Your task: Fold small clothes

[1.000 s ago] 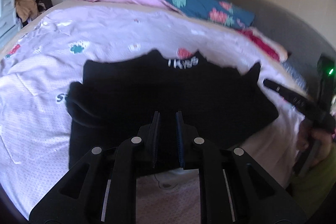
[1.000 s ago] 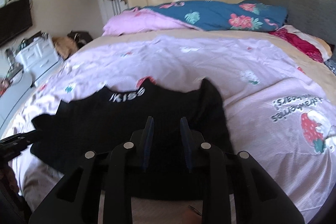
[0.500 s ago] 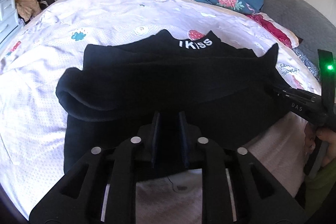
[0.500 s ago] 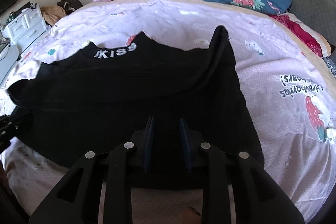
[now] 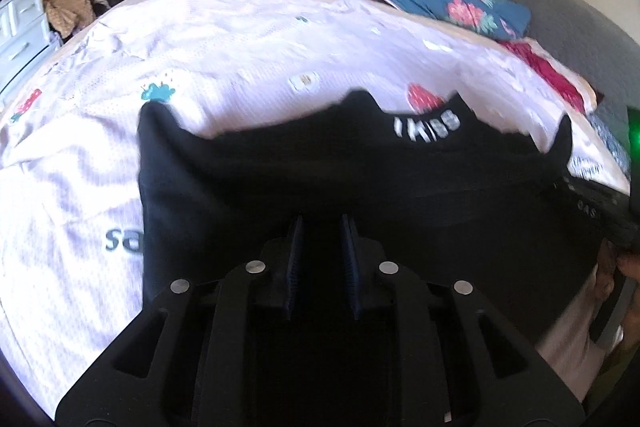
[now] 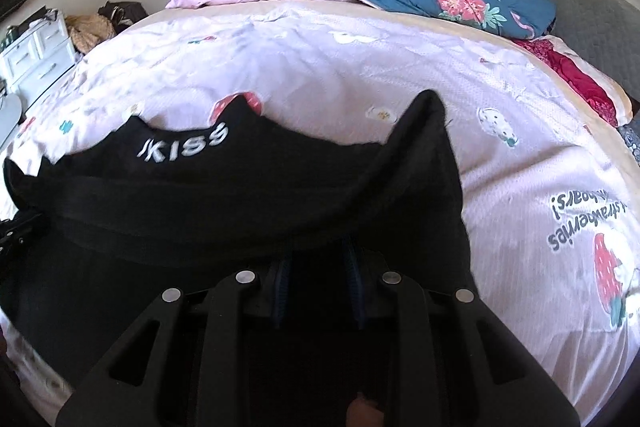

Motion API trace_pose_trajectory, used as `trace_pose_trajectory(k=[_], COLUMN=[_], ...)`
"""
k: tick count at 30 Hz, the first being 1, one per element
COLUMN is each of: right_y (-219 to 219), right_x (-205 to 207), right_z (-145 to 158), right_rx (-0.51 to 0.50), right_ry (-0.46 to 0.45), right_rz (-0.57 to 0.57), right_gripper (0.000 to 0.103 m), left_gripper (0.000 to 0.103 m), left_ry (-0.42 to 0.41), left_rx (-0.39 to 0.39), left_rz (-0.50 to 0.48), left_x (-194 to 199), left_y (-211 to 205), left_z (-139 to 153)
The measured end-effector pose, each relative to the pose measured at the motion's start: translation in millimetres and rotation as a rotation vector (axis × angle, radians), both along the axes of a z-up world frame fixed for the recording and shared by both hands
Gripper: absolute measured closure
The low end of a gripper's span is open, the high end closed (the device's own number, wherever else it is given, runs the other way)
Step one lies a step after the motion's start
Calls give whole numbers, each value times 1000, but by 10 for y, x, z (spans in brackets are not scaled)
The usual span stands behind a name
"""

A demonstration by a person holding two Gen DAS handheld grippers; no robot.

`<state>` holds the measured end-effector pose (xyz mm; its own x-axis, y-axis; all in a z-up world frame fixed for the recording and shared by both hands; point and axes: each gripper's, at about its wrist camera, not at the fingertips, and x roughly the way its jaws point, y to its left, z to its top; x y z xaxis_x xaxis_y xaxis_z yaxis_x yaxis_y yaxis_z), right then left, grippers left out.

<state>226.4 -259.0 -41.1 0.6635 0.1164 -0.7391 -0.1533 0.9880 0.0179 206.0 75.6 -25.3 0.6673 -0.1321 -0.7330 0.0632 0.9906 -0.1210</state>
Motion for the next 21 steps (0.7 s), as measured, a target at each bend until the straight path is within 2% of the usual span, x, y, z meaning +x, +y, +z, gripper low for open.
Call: trace_pose_trajectory(k=[6,10,13,15,17,21], right_y=[-159,-265,-375,-451,-502,-496], right_x=[98,113,123,133,178,271], right_z=[83,118,142,151,136,59], right_rx=[43,49,52,59,55,40], right_ry=[-41,-59,-58,-53,-40,-10], right_rz=[-49,-82,-114,-128,-129,-121], right_gripper=[79,79,79,75,58,58], left_gripper=[88,78,76,69,68,65], left_ry=[-70,-99,-112,-96,-60,9], left_rx=[-28,-60,-70,-82,-99,-105], left_rz=[44,93,132,165,186,197], left_x=[106,45,8,16,62,140], left_y=[182,408,573,705,804,857], left_z=[165,270,329,313,238,43])
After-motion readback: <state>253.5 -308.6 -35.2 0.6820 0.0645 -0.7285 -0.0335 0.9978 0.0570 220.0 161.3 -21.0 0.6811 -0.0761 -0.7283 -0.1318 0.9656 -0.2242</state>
